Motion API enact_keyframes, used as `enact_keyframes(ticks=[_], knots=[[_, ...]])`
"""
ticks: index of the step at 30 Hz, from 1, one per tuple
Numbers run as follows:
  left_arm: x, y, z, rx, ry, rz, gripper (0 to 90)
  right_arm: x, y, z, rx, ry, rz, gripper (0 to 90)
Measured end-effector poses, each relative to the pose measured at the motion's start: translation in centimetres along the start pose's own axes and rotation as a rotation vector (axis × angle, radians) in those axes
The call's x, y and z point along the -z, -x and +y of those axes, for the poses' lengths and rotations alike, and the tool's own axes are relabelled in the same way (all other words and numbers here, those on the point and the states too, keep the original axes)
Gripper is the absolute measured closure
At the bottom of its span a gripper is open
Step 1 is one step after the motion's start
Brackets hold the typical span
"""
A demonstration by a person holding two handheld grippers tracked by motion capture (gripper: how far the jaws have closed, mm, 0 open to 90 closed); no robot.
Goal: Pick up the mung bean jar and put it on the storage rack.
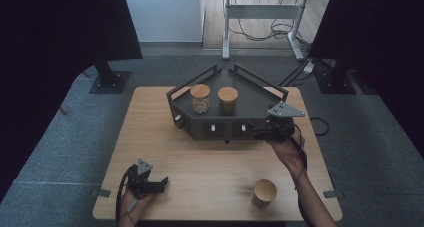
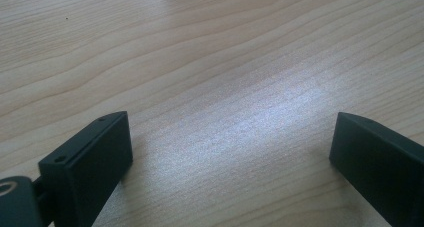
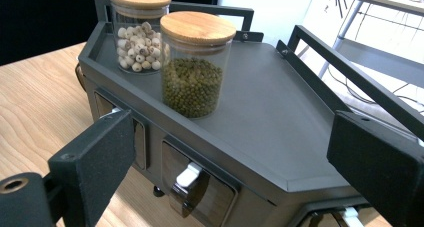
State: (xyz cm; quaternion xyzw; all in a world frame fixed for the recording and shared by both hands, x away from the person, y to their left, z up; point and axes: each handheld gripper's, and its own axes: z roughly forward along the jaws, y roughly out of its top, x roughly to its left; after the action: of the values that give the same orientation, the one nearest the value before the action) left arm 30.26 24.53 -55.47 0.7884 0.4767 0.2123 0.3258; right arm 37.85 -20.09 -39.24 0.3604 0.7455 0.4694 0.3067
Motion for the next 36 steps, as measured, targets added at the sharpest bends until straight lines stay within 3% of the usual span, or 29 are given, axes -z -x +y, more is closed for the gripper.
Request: enact_keyframes(ticks=[16, 36], knots=[[0.0, 0.0, 0.0, 0.000, 0.000, 0.000, 3.2, 1.5, 0.2, -0.7, 0.012, 0.013, -0.028, 5.2], [0.0, 0.0, 0.0, 0.001, 0.002, 0.001, 3.2, 2.7, 0.9, -2.9, -0.002, -0.008, -0.064, 5.5]])
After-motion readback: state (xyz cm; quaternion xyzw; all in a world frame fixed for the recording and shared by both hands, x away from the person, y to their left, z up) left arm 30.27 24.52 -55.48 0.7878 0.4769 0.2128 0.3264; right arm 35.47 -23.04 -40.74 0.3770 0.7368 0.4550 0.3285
